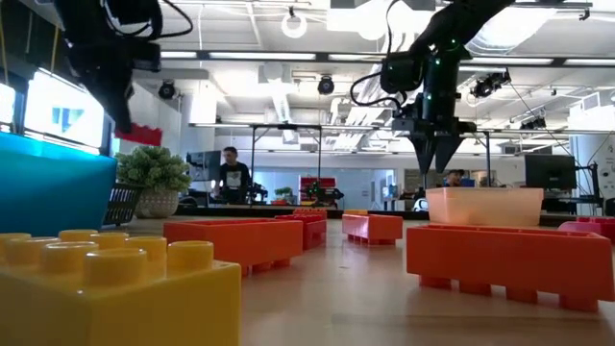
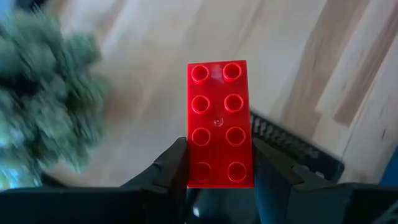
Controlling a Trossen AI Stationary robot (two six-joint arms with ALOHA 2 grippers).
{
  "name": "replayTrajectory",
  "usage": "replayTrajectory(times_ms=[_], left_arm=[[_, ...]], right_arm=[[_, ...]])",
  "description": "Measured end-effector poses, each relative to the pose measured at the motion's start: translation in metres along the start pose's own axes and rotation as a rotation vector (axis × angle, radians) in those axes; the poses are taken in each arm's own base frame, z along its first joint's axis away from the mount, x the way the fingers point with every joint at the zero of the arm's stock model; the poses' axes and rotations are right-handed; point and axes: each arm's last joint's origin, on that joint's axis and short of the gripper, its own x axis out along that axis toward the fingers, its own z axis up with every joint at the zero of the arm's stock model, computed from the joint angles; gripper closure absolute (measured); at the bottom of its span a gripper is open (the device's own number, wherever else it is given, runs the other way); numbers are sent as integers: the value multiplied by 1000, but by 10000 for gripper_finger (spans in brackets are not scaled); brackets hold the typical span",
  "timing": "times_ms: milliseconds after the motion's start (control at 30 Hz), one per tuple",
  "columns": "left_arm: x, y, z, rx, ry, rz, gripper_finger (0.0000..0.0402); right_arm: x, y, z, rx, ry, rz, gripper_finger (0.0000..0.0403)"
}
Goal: Sort & place blocks by color
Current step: Put the red game piece into the black bin
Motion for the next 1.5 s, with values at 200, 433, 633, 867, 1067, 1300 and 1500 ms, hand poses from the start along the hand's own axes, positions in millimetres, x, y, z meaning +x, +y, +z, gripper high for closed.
replayTrajectory(times_ms=[200,433,633,867,1067,1300,1500], left_arm=[[2,-1,-6,9,79,-16,287],[6,-4,-2,-62,86,-93,287],[15,-6,3,-219,156,-109,287],[23,-9,3,-326,256,-82,287],[21,-23,-5,-318,339,-67,287],[20,-37,-8,-313,351,-58,286],[23,-41,-7,-308,369,-45,268]], right_arm=[[-2,13,-5,38,20,60,201],[-5,25,-11,18,27,86,201],[-6,33,-14,-56,14,76,201],[-8,39,-16,-147,-22,38,201],[-8,40,-17,-198,-24,33,201],[-8,40,-18,-194,-11,41,201],[-9,43,-23,-157,46,97,201]])
